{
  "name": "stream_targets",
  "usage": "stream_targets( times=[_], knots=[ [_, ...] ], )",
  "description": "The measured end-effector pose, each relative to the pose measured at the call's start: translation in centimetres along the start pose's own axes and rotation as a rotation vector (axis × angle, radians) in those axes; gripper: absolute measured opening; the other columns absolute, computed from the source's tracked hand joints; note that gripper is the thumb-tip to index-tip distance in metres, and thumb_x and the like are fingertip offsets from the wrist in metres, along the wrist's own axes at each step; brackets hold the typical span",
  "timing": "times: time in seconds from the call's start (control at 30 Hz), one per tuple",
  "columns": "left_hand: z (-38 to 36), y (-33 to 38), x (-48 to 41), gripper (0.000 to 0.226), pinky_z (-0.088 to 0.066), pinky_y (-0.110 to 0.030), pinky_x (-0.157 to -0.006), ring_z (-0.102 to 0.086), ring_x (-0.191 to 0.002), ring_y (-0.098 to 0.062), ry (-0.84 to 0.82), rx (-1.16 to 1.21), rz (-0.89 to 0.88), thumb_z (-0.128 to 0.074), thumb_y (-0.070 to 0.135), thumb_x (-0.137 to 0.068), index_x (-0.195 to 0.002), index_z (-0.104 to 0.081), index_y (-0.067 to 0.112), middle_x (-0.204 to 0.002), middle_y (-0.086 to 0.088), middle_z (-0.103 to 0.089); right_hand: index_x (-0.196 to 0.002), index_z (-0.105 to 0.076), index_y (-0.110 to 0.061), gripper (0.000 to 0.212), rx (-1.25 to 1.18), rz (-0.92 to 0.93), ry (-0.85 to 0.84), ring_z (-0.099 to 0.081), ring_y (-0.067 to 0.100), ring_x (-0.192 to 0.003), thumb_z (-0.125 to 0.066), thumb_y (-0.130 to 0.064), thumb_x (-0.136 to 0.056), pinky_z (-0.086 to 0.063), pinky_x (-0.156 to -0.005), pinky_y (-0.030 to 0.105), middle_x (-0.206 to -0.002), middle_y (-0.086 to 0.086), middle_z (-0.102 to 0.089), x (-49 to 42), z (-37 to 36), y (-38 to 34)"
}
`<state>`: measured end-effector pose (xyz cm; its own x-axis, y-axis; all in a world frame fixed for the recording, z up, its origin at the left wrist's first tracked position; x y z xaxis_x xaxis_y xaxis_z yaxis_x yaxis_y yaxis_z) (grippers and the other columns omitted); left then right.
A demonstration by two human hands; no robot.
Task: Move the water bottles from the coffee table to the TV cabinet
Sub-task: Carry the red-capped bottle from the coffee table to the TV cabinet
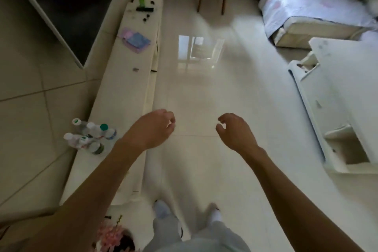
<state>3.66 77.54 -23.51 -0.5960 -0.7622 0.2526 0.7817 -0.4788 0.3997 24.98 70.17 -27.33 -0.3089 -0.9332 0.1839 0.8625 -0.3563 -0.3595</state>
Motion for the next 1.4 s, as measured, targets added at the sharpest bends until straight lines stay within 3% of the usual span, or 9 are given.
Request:
stream_targets(
  times=[0.6,0.77,1.07,1.23,1.4],
  knots=[
    [-14.4,41.8,-4.9,0.03,-0.051,-0.038,-0.085,-0.061,-0.1,-0.023,-0.071,-0.26,-0.614,-0.038,0.03,-0.101,-0.111,-0.062,0.014,-0.107,-0.004,-0.064,-0.125,-0.062,-0.011,0.037,-0.039,-0.475,0.206,-0.061,0.023,-0.112,-0.053,-0.03,-0.094,-0.047,-0.097,0.036,-0.125,0.006,-0.064,19.0,14.8,36.3],
    [-17.6,50.2,-6.2,0.031,-0.051,-0.038,-0.088,-0.06,-0.1,-0.023,-0.161,-0.344,-0.73,-0.038,0.028,-0.101,-0.111,-0.061,0.011,-0.109,-0.006,-0.064,-0.125,-0.061,-0.011,0.037,-0.096,-0.615,0.254,-0.06,0.024,-0.113,-0.053,-0.029,-0.095,-0.047,-0.097,0.037,-0.126,0.007,-0.064,23.6,17.0,43.5],
    [-23.5,63.6,-12.9,0.03,-0.046,-0.03,-0.076,-0.061,-0.094,-0.022,-0.23,-0.445,-0.945,-0.039,0.03,-0.101,-0.111,-0.062,0.013,-0.107,-0.005,-0.065,-0.125,-0.061,-0.009,0.036,-0.179,-0.831,0.288,-0.061,0.025,-0.113,-0.054,-0.027,-0.095,-0.047,-0.098,0.036,-0.126,0.008,-0.064,27.0,19.3,55.1],
    [-27.3,72.3,-17.9,0.032,-0.053,-0.039,-0.084,-0.062,-0.094,-0.023,-0.278,-0.527,-1.075,-0.037,0.03,-0.102,-0.112,-0.06,0.011,-0.106,-0.007,-0.065,-0.125,-0.061,-0.009,0.037,-0.187,-0.956,0.301,-0.06,0.025,-0.111,-0.053,-0.028,-0.094,-0.047,-0.096,0.036,-0.123,0.007,-0.064,27.1,22.0,62.3],
    [-30.1,81.5,-21.2,0.031,-0.053,-0.037,-0.082,-0.063,-0.092,-0.023,-0.318,-0.511,-1.193,-0.038,0.029,-0.101,-0.108,-0.062,0.011,-0.106,-0.007,-0.066,-0.127,-0.058,-0.009,0.036,-0.185,-1.07,0.328,-0.058,0.024,-0.114,-0.053,-0.027,-0.095,-0.043,-0.095,0.033,-0.125,0.006,-0.062,28.2,25.2,69.2]
  ],
)
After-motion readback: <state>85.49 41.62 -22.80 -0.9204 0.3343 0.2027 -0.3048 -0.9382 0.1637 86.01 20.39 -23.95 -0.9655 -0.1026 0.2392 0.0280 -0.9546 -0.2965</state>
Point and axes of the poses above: each hand's wrist, its own x-axis away from the middle knuckle, its own z-axis out of the back of the hand, y = z × x, the point moved 4 cm from there along -x, towards the middle knuckle
